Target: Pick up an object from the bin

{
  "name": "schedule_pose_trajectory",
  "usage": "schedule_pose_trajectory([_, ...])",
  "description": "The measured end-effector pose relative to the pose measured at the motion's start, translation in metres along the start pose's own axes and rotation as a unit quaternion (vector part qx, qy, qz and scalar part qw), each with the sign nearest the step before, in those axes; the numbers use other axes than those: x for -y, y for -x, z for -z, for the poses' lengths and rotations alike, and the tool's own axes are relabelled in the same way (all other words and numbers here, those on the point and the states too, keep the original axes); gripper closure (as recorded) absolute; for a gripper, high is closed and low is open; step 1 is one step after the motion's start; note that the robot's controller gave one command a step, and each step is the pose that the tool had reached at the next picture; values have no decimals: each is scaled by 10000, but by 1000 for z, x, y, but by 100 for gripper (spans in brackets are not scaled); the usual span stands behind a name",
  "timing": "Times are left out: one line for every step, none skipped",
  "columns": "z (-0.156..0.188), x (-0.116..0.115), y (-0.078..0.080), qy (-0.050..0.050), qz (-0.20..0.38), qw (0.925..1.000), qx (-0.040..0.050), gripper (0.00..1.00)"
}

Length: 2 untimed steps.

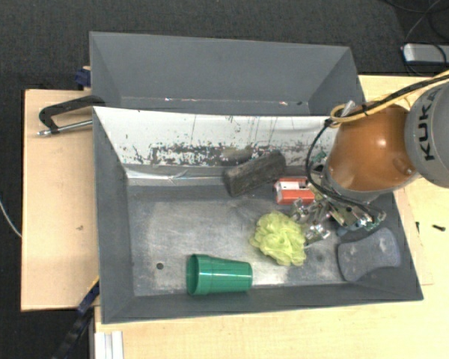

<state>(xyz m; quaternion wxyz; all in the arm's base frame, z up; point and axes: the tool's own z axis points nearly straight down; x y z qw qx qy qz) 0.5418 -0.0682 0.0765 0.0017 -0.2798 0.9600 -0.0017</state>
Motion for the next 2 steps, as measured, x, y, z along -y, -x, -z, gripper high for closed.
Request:
schedule_pose_trajectory([0, 0, 0, 1, 0, 10000, 1, 100])
schedule_pose_trajectory([190, -13, 4, 21, 194, 9998, 5, 100])
